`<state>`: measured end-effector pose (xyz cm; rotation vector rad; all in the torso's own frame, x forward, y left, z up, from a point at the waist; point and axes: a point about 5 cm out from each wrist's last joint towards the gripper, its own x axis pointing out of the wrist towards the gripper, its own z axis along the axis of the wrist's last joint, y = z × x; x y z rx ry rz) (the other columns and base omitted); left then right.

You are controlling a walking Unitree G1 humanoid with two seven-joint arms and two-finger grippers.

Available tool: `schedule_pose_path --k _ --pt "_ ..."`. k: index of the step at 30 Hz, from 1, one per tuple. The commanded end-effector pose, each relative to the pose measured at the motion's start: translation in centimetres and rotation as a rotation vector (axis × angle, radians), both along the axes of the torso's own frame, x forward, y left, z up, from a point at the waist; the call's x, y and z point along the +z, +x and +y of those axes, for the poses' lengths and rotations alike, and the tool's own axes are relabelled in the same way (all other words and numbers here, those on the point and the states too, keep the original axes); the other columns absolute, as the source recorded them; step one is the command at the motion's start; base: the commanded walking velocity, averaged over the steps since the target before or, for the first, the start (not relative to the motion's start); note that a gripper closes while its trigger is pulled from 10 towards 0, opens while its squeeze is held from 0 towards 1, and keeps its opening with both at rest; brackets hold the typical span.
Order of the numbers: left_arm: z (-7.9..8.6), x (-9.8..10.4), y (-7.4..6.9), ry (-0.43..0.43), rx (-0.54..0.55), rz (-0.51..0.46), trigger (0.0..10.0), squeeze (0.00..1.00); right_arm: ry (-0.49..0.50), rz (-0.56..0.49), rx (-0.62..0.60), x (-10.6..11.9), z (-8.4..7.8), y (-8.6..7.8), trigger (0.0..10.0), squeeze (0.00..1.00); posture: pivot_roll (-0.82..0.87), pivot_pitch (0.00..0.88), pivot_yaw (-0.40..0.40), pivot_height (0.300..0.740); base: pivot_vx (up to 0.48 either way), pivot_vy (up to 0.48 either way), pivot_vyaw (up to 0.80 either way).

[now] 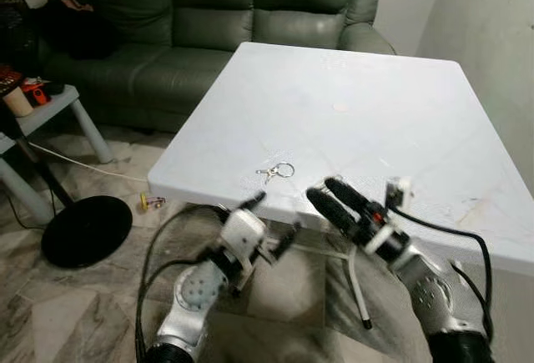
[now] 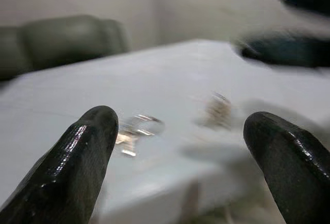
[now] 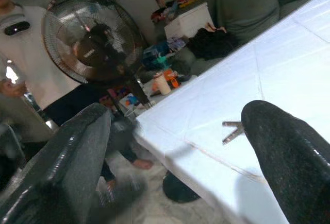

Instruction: Hang keys on a hook

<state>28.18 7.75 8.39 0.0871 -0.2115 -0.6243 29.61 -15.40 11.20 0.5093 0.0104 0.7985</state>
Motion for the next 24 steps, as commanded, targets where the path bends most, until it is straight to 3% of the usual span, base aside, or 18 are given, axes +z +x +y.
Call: schedule_pose_path --k 1,5,6,8,10,13,17,18,24 --pt "0.6 1.2 0.9 -0.051 0.069 -0.008 10.0 0.00 -0.006 0.006 -0.033 0.1 0.1 0.5 10.0 0.00 -0.01 0.000 -0.043 0.740 0.000 0.000 0.00" --pt "1.7 3.0 2.3 -0.130 0.174 -0.027 10.0 0.00 -0.032 -0.001 -0.083 0.4 0.3 1.4 10.0 0.00 0.00 0.000 -0.044 0.740 0.000 0.000 0.00" --pt "2.5 3.6 3.0 -0.184 0.233 -0.014 10.0 0.00 -0.060 0.003 -0.139 0.5 0.2 2.0 10.0 0.00 0.00 0.000 -0.044 0.740 0.000 0.000 0.00" --pt "3.3 4.0 3.7 -0.212 0.295 -0.006 10.0 0.00 -0.065 -0.001 -0.194 0.9 0.2 2.5 10.0 0.00 0.00 0.000 -0.044 0.740 0.000 0.000 0.00" --pt "3.6 4.2 3.8 -0.218 0.317 -0.004 10.0 0.00 -0.063 -0.004 -0.215 1.0 0.1 2.7 10.0 0.00 0.00 0.000 -0.044 0.740 0.000 0.000 0.00" --pt "5.7 4.0 4.8 -0.243 0.431 0.045 10.0 0.00 -0.144 0.013 -0.376 1.3 -0.4 3.8 10.0 0.00 -0.01 0.000 -0.040 0.740 0.000 0.000 0.00" --pt "6.3 4.0 4.8 -0.266 0.447 0.064 10.0 0.00 -0.163 0.018 -0.414 1.2 -0.6 3.9 10.0 0.00 -0.02 0.000 -0.039 0.740 0.000 0.000 0.00" --pt "7.9 3.6 4.9 -0.258 0.499 0.092 10.0 0.00 -0.297 0.024 -0.522 0.9 -1.3 4.2 10.0 0.00 -0.02 0.000 -0.039 0.740 0.000 0.000 0.00" --pt "10.8 3.7 5.2 -0.308 0.598 0.148 10.0 0.00 -0.441 -0.028 -0.633 0.5 -1.7 3.7 10.0 0.00 -0.02 0.000 -0.039 0.740 0.000 0.000 0.00"
